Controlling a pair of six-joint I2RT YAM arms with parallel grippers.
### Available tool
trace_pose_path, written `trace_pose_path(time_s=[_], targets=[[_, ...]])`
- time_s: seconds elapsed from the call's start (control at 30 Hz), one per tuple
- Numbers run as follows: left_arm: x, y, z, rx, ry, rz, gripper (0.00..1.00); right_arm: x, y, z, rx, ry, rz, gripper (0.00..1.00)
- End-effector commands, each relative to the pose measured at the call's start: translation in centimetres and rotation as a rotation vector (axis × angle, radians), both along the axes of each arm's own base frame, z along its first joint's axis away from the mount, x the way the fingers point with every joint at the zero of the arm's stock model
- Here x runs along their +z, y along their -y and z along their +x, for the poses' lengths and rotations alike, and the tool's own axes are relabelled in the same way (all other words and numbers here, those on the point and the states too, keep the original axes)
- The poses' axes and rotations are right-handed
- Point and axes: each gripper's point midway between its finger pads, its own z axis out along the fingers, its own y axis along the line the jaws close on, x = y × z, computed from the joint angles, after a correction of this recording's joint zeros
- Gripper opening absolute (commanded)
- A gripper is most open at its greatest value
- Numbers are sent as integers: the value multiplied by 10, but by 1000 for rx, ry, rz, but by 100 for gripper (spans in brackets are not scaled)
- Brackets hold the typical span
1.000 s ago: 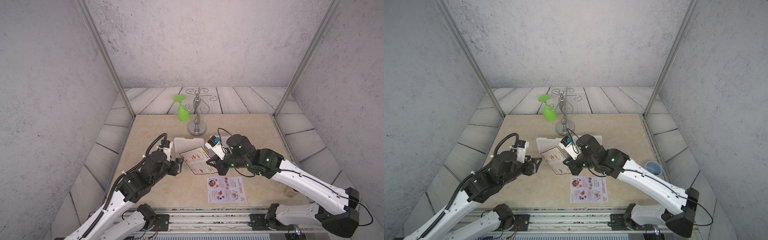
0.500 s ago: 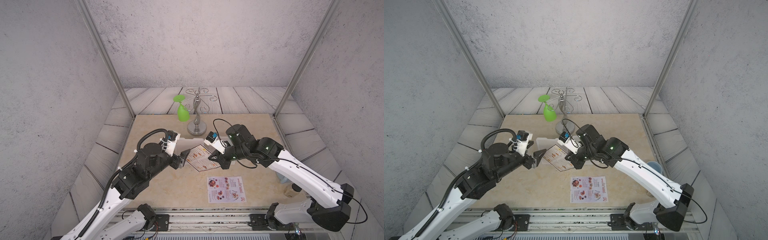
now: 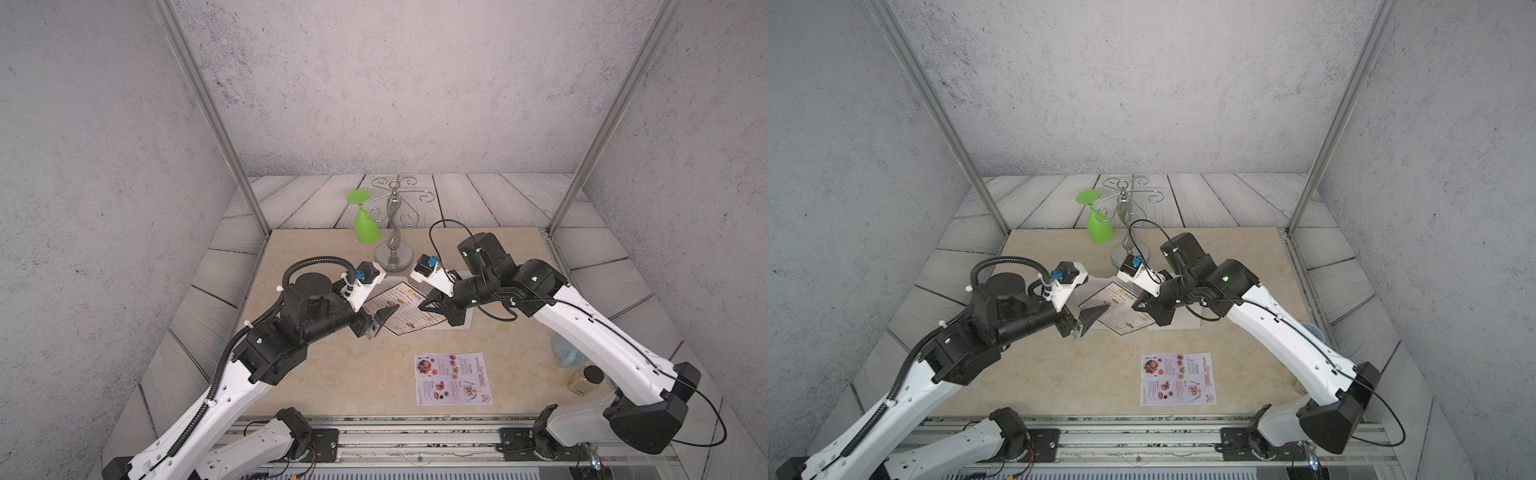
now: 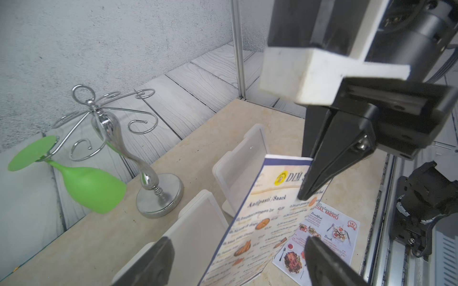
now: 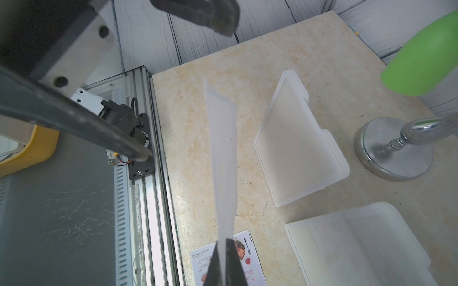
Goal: Insert the menus into the narrow rack
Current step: Pick up the menu from the center of the board.
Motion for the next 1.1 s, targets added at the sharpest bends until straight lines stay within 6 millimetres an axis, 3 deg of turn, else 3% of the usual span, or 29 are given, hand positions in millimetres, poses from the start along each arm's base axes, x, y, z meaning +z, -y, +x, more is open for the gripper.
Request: trace_pose_path(time_s=[0.0, 0.3, 0.6, 1.07], targets=[[19, 8, -2, -74, 61, -1, 87, 2, -6, -5, 75, -3, 11, 0], [11, 16, 3, -142, 3, 12, 81, 4, -13, 1, 100, 46, 45, 0], [-4, 23, 10, -220, -92, -21, 62, 9, -8, 7, 79, 90, 54, 0], [-19, 23, 16, -268, -150, -44, 46, 7, 3, 22, 15, 76, 48, 0]])
